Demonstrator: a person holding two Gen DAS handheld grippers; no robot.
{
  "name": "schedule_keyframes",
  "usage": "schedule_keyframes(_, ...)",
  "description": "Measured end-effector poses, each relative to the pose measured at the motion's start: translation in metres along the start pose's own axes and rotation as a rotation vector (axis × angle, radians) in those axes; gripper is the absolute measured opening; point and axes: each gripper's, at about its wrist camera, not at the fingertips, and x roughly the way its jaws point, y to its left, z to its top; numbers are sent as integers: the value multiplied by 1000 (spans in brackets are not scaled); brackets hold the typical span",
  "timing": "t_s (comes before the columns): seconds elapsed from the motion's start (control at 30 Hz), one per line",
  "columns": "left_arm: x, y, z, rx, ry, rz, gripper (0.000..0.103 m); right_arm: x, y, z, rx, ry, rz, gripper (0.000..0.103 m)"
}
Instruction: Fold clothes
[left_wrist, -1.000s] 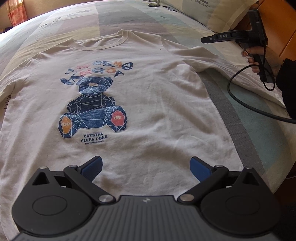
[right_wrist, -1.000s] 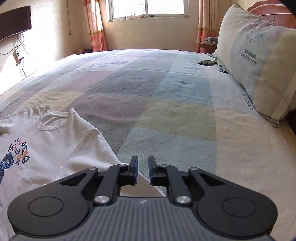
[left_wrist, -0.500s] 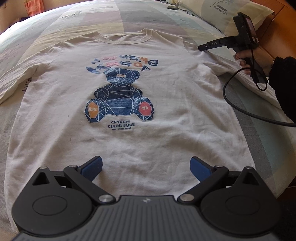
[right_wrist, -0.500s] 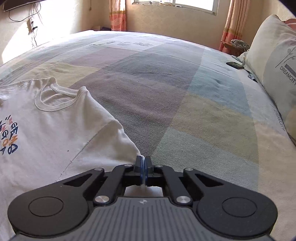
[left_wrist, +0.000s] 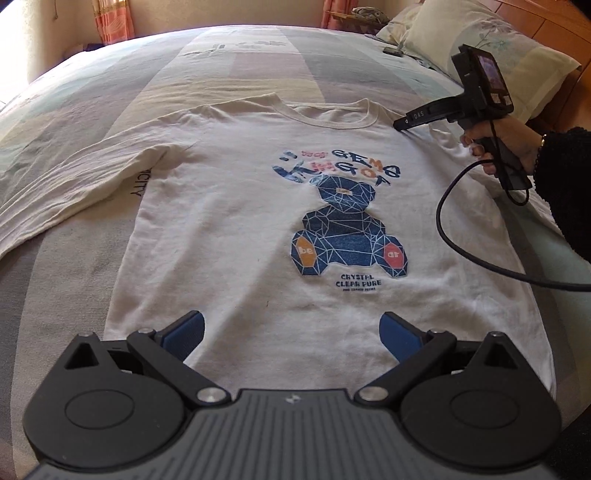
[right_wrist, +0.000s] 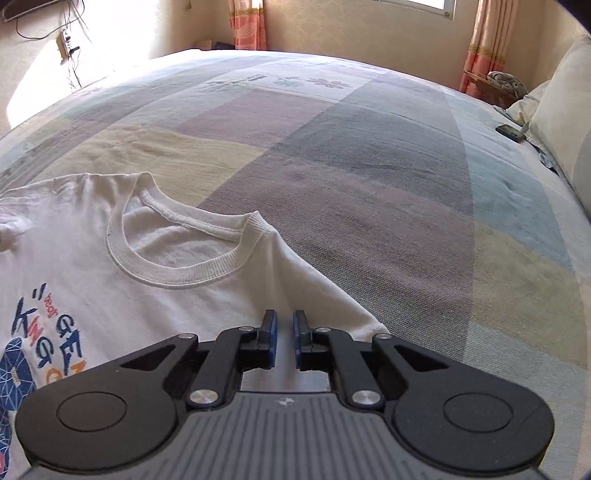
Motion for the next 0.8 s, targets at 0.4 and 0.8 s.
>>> schedule_keyframes(0.4,12,90,1,-59,-30,-82,100,-20,12,33,211,45,-48,57)
schedule_keyframes(0.8,9,120,4,1,-41,-130,100,15,30,45,331,105,-182,89)
